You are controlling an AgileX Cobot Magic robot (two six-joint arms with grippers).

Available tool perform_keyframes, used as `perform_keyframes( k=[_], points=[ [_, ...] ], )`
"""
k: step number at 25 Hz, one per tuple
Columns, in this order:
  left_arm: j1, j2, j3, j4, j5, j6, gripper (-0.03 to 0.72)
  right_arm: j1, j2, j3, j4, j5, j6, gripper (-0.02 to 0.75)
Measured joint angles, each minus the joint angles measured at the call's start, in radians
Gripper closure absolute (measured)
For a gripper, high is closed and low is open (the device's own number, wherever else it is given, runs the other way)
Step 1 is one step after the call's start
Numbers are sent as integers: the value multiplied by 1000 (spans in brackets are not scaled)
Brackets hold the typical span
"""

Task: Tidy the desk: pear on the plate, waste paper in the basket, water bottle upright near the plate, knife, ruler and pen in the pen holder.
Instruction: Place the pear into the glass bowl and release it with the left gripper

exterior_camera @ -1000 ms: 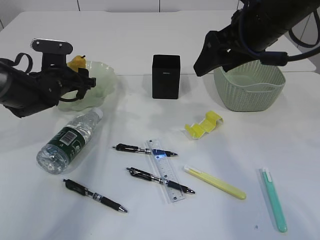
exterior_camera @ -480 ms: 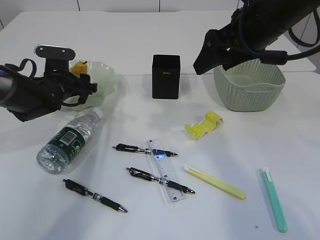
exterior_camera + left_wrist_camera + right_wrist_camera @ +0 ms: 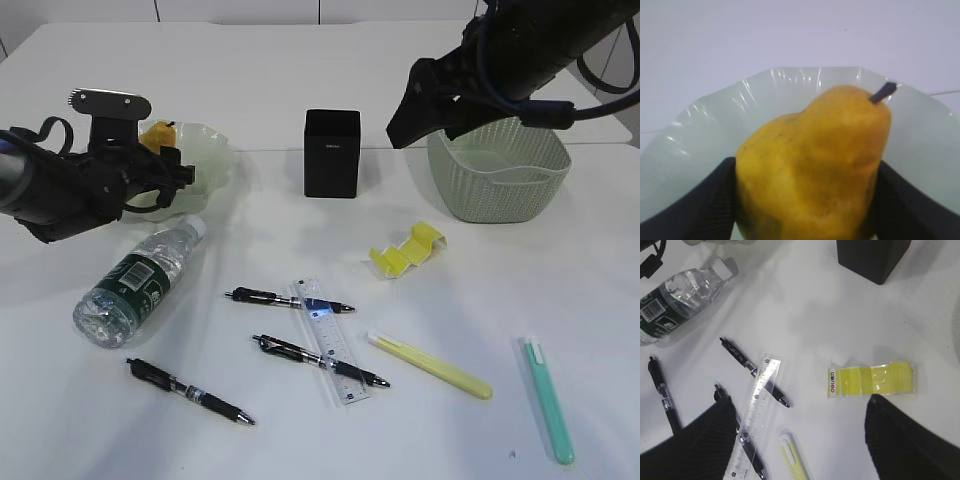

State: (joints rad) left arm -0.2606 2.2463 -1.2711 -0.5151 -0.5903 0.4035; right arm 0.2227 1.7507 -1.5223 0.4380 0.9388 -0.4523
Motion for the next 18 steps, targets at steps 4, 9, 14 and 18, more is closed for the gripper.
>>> perform_keyframes(
  k=[4,9,14,18],
  points=[
    [0,0,0,-12,0,0,185,0,0,0,0,0,0,145],
    [0,0,0,-14,0,0,183,0,0,0,0,-1,0,145],
    [0,0,0,-16,0,0,183,0,0,0,0,-1,0,145],
    [0,0,0,-16,0,0,181,0,0,0,0,-1,-2,145]
  ],
)
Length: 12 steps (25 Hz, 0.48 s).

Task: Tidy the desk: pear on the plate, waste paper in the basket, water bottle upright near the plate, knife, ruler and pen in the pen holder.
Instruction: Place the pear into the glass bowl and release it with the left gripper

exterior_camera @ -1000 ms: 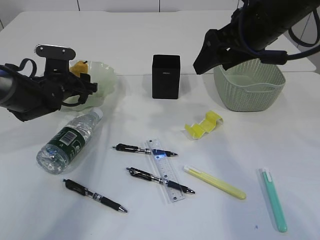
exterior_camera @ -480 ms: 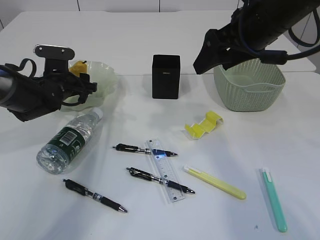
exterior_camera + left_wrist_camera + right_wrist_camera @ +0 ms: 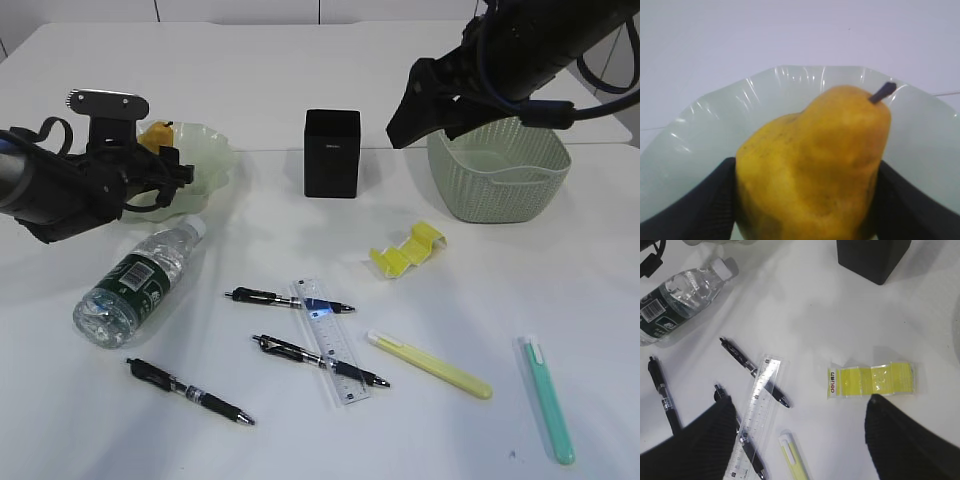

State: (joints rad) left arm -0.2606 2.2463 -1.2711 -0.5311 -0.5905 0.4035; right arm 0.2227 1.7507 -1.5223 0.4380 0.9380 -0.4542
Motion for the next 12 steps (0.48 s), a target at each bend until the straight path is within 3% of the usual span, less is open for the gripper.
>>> perform_keyframes(
  k=[12],
  points=[
    [0,0,0,-3,-2,-10,169,0,0,0,4,-2,0,145]
  ],
)
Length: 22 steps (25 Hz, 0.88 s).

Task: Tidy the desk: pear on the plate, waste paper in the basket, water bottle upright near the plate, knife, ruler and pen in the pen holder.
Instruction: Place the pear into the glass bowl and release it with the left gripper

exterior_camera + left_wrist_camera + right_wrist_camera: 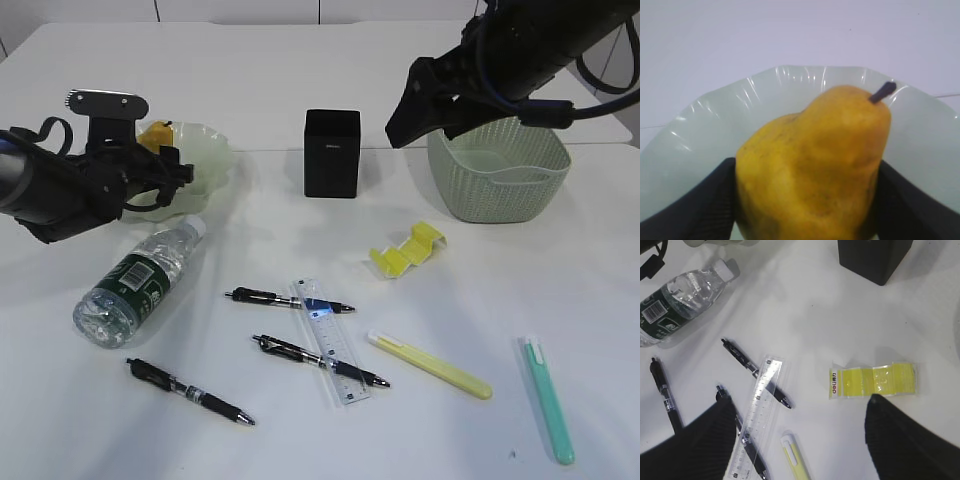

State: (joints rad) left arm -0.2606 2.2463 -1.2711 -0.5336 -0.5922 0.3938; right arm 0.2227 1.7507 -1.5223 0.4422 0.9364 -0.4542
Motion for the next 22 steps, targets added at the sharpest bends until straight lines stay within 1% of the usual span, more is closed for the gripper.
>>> perform_keyframes(
  k=[22],
  points=[
    [0,0,0,-18,4,-6,157,0,0,0,2,-3,0,145]
  ],
)
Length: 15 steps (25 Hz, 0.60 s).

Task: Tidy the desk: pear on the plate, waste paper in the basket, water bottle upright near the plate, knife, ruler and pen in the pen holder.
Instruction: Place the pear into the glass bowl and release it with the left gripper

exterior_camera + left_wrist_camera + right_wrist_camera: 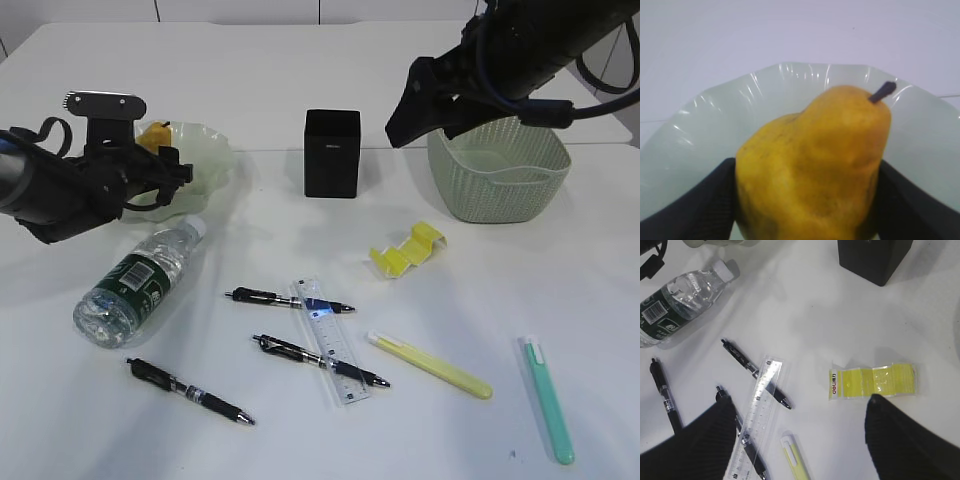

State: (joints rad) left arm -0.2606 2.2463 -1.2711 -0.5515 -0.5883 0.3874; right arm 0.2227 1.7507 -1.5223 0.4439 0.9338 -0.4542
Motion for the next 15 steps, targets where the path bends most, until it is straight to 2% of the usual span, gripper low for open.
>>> perform_keyframes(
  k=[15],
  points=[
    [0,0,0,11,-26,-4,157,0,0,0,0,0,0,145]
  ],
)
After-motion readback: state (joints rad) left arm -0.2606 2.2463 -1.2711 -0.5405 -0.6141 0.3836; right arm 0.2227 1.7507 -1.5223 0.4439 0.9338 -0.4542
